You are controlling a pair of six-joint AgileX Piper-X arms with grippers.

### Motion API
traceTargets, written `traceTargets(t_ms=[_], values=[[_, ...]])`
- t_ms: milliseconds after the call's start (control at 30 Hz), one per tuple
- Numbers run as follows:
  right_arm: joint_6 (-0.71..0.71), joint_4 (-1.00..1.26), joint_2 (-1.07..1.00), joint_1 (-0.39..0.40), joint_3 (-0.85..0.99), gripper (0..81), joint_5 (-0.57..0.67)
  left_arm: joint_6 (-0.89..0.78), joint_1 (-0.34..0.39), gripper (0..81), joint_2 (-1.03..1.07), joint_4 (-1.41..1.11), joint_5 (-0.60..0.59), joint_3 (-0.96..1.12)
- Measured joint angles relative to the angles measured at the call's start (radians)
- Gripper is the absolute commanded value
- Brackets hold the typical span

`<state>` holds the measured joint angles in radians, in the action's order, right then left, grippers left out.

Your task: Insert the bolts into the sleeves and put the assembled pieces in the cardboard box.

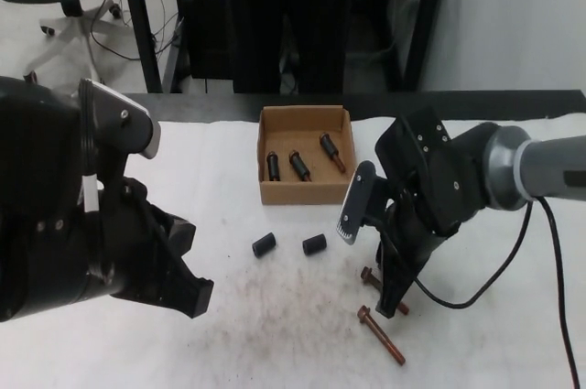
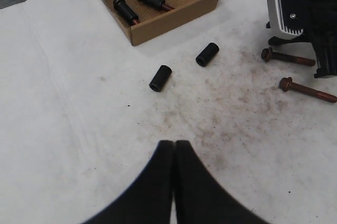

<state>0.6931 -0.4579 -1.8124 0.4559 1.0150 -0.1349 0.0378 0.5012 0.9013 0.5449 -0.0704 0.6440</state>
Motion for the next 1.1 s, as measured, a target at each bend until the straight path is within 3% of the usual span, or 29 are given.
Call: traceTargets(t_ms=[200,400,900,1100], values=[[-0.117,-0.164,0.009,0.000,0.071,25.8,0.023,0.000,0.000,0.2,0.000,0.000,0.000,0.000],[-0.235,-0.254,0.140,0.000,0.110,25.8,0.341,0.000,0.000,0.2,0.000,0.000,0.000,0.000],[0.012,-0.270,0.148,0.000,-0.002,25.8,0.336,0.000,0.000,0.2,0.000,0.000,0.000,0.000],[0.057,-0.255,0.104,0.000,-0.021,27.1,0.253,0.000,0.000,0.2,0.000,0.000,0.000,0.000]])
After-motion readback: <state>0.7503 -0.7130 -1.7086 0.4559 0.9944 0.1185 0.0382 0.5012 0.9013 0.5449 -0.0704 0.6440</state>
